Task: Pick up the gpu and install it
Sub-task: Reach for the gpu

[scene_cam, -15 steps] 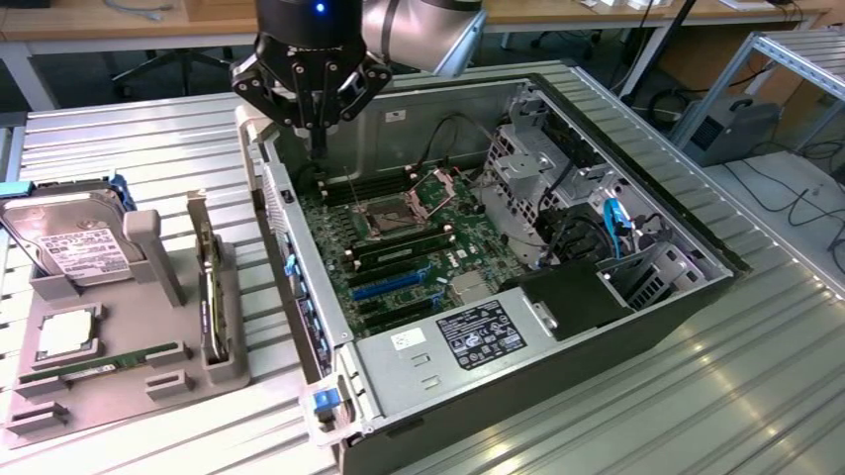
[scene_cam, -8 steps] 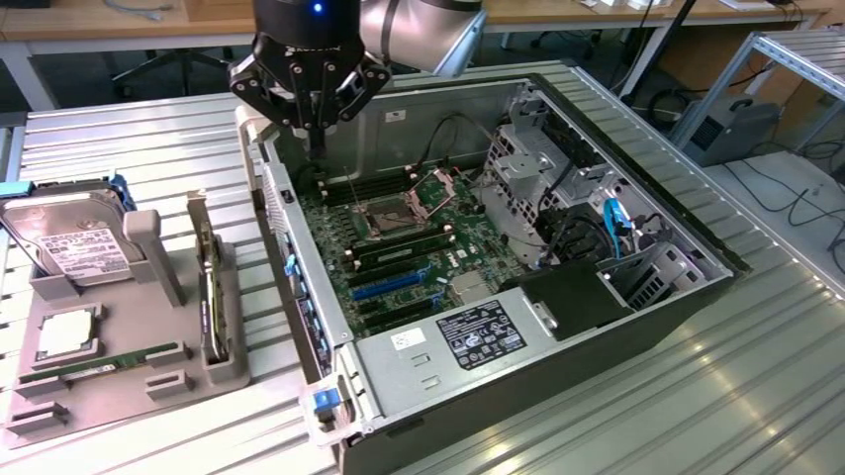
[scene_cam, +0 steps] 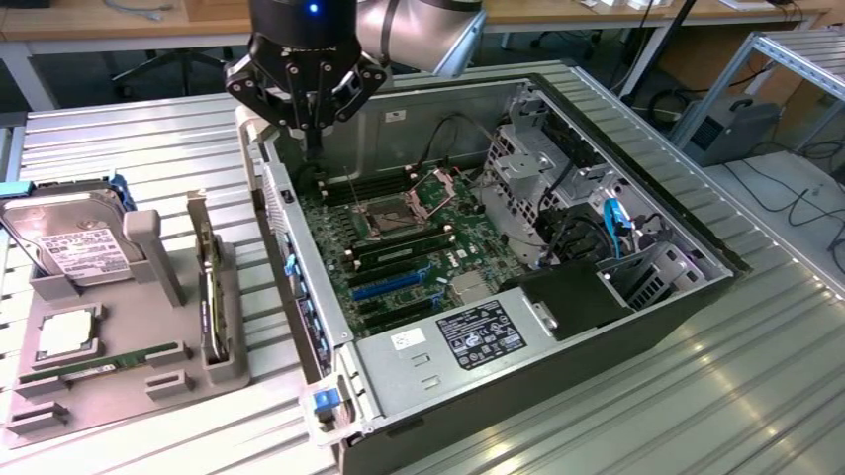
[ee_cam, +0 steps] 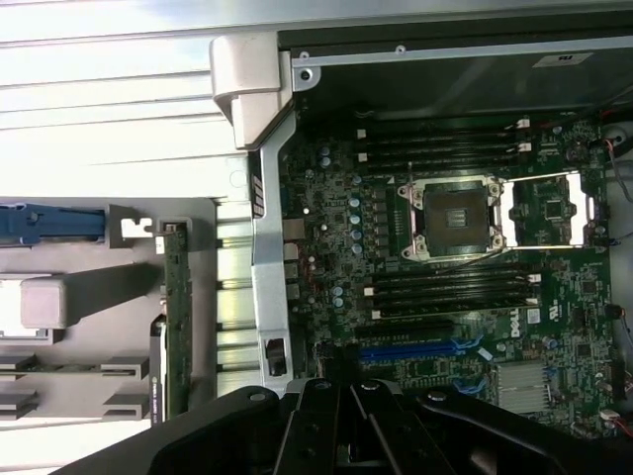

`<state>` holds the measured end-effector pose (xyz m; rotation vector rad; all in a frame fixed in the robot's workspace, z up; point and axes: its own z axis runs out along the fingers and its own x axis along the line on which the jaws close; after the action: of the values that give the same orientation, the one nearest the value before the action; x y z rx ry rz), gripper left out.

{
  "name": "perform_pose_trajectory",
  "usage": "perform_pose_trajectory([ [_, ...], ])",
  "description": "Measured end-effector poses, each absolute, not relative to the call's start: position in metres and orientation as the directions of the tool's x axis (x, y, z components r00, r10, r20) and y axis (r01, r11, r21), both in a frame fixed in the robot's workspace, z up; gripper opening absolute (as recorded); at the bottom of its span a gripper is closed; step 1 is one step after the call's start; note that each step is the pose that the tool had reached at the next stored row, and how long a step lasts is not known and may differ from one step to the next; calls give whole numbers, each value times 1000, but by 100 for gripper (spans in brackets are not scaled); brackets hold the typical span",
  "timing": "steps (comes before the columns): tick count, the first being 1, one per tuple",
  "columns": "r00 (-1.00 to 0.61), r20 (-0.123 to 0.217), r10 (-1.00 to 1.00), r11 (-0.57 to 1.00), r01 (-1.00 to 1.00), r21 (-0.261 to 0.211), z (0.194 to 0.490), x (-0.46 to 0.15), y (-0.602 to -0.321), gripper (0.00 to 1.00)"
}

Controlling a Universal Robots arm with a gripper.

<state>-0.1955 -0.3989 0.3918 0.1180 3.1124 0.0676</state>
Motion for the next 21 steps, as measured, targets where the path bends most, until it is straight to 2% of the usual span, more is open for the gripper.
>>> perform_pose_trajectory([
  [21, -997, -25, 76, 996, 75, 44, 392, -201, -399, 11],
])
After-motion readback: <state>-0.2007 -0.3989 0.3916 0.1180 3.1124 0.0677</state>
